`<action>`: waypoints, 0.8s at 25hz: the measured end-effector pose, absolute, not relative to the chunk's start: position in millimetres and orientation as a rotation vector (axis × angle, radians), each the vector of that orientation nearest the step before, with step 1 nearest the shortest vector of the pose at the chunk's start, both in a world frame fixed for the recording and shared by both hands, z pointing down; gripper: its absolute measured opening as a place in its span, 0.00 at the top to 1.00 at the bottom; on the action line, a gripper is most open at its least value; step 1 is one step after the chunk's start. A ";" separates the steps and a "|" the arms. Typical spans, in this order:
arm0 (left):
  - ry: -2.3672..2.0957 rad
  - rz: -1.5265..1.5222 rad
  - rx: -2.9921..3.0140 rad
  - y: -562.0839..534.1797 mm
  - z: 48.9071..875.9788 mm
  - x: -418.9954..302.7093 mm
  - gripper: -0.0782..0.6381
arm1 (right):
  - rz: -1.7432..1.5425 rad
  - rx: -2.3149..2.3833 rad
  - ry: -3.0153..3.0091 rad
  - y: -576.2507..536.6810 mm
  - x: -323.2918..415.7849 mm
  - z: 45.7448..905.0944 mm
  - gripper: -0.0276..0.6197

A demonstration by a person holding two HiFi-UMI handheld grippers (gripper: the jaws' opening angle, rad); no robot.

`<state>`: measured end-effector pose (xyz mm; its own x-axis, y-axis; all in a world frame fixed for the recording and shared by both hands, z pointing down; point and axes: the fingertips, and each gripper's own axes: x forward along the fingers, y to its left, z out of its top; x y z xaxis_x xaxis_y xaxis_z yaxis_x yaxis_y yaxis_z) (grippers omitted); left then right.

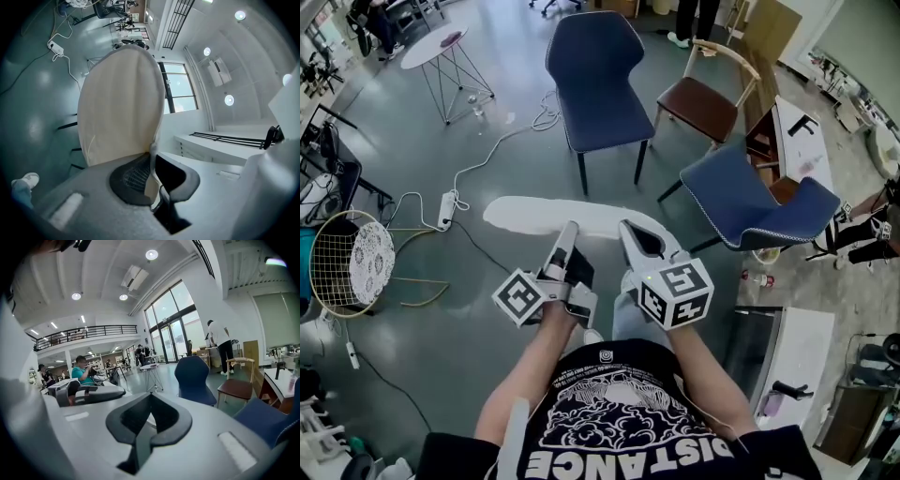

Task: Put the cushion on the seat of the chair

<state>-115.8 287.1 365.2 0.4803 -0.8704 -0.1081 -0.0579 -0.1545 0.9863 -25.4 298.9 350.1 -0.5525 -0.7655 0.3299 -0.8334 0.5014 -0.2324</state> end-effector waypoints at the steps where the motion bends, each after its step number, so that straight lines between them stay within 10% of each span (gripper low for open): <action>1: -0.833 -0.880 1.568 277.8 365.8 -113.3 0.84 | 0.547 1.367 -2.557 289.6 -22.6 351.7 0.96; 20: -0.944 -0.842 1.545 121.5 375.0 -51.4 0.84 | 0.635 1.282 -2.592 131.8 50.5 359.9 0.96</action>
